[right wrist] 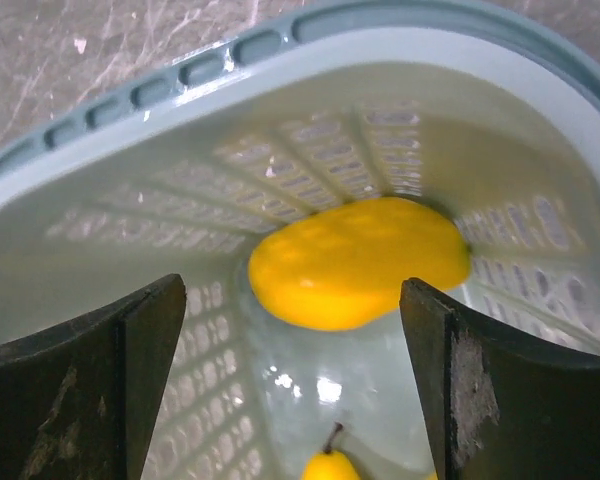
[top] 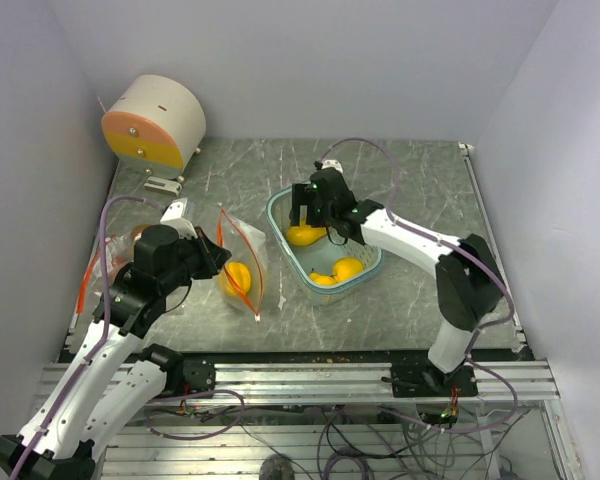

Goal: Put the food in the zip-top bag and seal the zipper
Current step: Pick up the fake fruit from the bin.

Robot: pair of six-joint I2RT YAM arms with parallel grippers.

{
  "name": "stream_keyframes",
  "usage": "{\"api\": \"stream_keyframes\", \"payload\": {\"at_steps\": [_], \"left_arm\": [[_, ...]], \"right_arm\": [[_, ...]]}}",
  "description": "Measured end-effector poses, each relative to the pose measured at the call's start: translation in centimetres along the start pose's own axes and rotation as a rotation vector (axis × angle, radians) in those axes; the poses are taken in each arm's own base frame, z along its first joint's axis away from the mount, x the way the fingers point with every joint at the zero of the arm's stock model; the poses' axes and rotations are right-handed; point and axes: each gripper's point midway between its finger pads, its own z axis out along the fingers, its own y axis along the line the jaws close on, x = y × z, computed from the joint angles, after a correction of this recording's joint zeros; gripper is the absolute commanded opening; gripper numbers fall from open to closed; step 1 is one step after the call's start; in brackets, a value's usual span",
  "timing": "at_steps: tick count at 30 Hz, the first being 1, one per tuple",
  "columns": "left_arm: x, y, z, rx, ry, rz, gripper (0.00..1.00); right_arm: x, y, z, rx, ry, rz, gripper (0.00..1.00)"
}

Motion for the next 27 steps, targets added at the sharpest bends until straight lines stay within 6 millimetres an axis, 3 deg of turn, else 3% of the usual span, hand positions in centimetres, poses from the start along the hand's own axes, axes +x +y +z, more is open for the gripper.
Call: {"api": "stream_keyframes", "payload": {"at_steps": [5,9,19,21,24,27], "left_arm": [[0.1,-0.1,0.0,0.010,0.006,0.009,0.07],[0.1,-0.3,-0.2,0.020,0.007,0.020,0.07],[0.4,-0.1,-0.2,0.021,0.019,0.057,0.07],[0.5,0.0,-0.2,0.018,0.024,0.061,0.07],[0.6,0.1,0.0,0.014,0.032,0.065,0.07],[0.8,0.2,0.2,0.011,0.042,0.064,0.07]], "right_arm": [[0.7,1.1,2.6,0.037,0.087,0.171,0.92],[2.6,1.2,4.2,0.095,0.170,0.299,0.94],[2.3,1.3,4.2,0.152,0.119,0.527,0.93],[2.5,1.2,4.2,0.153,0.117,0.533,0.91],[4.5,-0.3,4.4,0.197,0.132,0.480,0.90],[4.7,-0.5,3.6,0.194,0.138,0.418,0.90]]}}
